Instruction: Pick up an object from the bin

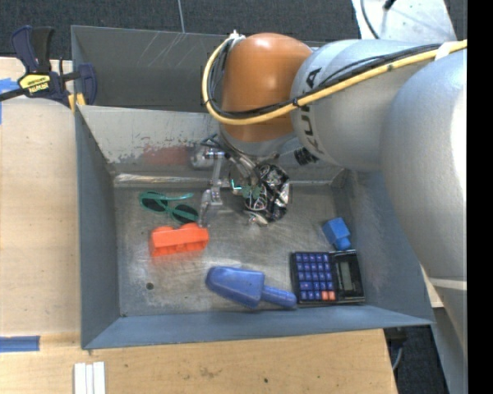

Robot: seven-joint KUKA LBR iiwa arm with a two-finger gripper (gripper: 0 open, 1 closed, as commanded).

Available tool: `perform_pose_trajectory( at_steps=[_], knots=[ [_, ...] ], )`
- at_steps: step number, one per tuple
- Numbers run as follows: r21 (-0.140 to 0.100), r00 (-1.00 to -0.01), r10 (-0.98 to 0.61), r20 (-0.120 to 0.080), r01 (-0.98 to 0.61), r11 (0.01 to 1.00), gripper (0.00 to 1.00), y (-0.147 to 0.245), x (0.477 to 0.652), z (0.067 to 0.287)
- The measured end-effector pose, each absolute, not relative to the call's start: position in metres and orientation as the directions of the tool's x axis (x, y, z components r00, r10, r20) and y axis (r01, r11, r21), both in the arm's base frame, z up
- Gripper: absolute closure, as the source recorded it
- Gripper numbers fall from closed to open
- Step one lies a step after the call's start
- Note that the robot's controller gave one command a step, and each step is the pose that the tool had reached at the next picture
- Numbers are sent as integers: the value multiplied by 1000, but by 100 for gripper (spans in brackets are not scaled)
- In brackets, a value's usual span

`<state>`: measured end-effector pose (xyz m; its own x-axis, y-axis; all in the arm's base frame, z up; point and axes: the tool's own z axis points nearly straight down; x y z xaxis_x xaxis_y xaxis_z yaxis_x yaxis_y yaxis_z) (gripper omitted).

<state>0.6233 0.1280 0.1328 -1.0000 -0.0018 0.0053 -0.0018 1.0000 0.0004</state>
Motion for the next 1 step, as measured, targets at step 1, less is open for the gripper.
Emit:
perform_pose_trajectory(
  at_steps=[1],
  knots=[
    [1, -1000, 0, -3, 0, 1000, 0, 128, 625, 138]
  ],
)
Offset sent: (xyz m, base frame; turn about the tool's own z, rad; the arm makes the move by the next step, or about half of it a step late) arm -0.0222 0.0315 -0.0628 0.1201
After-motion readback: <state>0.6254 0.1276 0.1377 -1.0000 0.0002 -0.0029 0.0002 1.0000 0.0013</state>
